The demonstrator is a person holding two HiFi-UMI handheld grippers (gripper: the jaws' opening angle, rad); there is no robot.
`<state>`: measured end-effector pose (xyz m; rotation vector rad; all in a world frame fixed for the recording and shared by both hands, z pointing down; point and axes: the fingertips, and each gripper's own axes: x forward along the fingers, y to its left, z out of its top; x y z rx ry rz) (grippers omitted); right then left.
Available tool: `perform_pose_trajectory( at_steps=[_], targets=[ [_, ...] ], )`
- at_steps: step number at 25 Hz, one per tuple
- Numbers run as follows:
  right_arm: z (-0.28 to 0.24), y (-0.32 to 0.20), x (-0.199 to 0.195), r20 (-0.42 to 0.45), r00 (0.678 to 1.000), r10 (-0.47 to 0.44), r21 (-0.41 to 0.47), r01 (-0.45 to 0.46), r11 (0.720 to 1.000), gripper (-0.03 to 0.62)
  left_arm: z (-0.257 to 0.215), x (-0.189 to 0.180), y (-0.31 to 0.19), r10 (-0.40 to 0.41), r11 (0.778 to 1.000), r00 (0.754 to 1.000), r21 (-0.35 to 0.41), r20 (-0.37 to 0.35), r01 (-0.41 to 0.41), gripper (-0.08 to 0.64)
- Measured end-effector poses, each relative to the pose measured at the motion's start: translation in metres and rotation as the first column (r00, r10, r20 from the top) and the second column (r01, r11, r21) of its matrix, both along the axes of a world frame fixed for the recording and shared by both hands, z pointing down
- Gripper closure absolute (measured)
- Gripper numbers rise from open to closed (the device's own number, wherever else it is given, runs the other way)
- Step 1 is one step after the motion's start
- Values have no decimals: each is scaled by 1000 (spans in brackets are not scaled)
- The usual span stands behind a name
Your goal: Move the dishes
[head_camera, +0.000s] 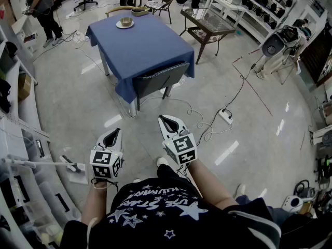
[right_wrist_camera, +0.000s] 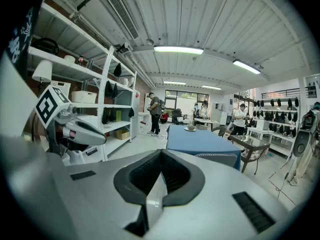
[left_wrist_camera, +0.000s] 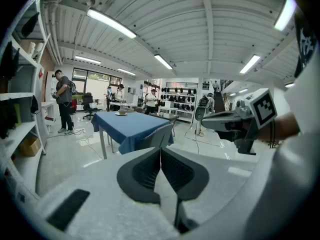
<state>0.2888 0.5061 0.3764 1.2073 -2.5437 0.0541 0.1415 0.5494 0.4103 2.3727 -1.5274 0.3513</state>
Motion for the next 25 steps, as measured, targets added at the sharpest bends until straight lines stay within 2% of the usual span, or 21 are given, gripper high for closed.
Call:
perform_pose_trajectory(
  at_steps=[5,9,13,23,25],
  targets=[
    [-9,-14,0,35,999,24,-6,-24,1000,588,5,-3,-10,20,1000,999,12,32,-21,540],
    [-8,-17,-7,4,1000,24,8,-24,1000,588,9,-14,-11,13,1000,1000,2,23,-13,540],
    [1,-19,-24,19,1000,17,-13,-16,1000,588,17,-32,-7,0,1000,1000,-8,28,1,540],
    [-5,-42,-55,150,988,46,-29,-42,999,584,14,-97,-18,-63,998,998,6,-4,63,540],
    [-5,-48,-53,180,982,53,-49,-45,998,503,17,-100,-23,-58,998,998,-5,-7,58,540]
  ],
)
